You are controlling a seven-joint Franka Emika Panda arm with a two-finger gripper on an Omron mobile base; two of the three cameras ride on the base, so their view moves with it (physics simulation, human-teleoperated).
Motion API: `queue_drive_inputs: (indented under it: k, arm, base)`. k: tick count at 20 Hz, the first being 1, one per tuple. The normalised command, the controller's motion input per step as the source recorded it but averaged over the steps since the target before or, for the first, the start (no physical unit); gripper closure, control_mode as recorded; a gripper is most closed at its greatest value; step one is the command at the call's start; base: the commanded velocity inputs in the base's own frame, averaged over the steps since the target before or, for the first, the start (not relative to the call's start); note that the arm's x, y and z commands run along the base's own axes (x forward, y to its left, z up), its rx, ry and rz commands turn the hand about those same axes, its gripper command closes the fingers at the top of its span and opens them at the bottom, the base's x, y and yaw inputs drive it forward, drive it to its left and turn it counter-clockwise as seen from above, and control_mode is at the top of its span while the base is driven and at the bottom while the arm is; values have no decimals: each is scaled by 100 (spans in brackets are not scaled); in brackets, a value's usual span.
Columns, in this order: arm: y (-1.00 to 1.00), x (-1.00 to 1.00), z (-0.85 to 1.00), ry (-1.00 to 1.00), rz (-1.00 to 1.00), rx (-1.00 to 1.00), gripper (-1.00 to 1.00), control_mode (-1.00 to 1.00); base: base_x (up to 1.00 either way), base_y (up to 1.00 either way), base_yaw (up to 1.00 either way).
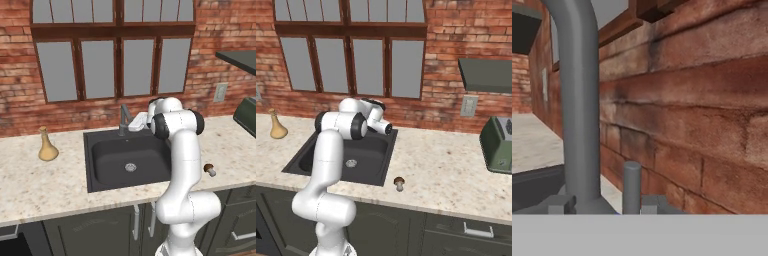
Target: Turn on the sink faucet. Then move the mushroom from the counter to the sink. Turn off the sink. Move the vegetable from the sink to the pot next to the stove. Finally move the pot to the rear right burner.
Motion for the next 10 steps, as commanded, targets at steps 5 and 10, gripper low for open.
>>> queue_drive_inputs:
  k: [5, 10]
  arm:
    - [-37, 36, 0, -1, -1, 4, 100, -100]
    - [-42, 30, 0, -1, 0, 4, 100, -100]
  base:
    - [0, 0, 0]
    - [0, 0, 0]
